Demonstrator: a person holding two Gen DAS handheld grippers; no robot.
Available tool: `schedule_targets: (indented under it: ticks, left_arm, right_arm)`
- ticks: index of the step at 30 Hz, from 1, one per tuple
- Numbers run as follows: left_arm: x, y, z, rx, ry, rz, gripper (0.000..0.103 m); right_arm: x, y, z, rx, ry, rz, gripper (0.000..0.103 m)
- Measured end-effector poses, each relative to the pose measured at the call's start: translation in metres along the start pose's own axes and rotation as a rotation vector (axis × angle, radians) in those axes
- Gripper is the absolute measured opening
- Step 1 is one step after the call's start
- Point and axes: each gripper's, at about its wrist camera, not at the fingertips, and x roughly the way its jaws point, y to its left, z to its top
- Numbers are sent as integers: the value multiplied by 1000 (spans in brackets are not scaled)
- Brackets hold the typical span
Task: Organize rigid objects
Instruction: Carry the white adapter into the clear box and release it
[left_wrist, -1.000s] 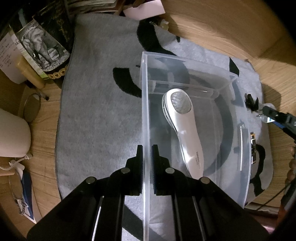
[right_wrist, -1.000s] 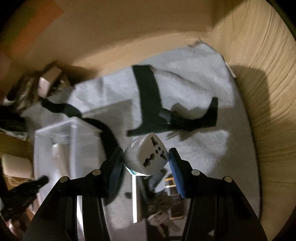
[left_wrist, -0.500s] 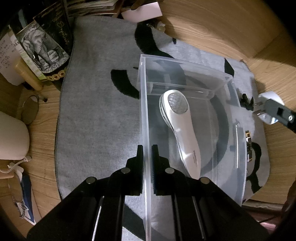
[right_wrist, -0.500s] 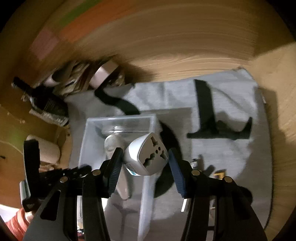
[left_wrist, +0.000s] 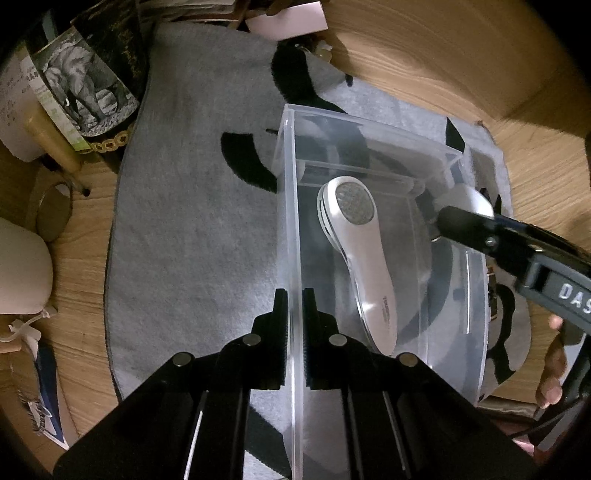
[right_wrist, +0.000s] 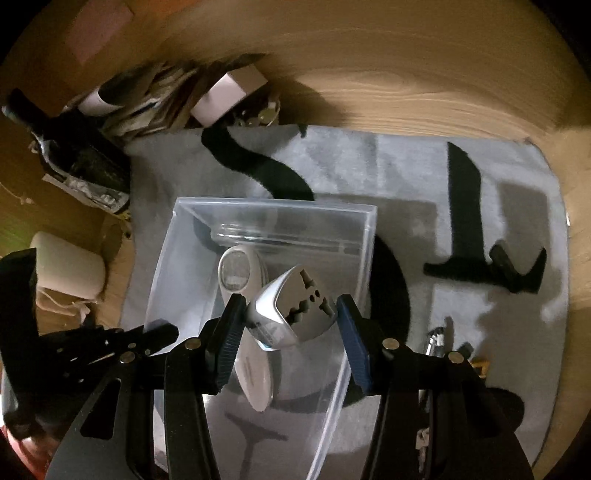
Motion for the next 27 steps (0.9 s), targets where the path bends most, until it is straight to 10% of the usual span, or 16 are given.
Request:
schedule_targets:
  ticks: [14,27]
  left_arm:
    - [-1,-1,-1,2,-7,11,6]
    - [1,-5,-2,27,-9,29,6]
  right_arm:
    - [27,13,5,-52,66,-11,48]
    - [-30,4,-4,-10,-42,-24,48]
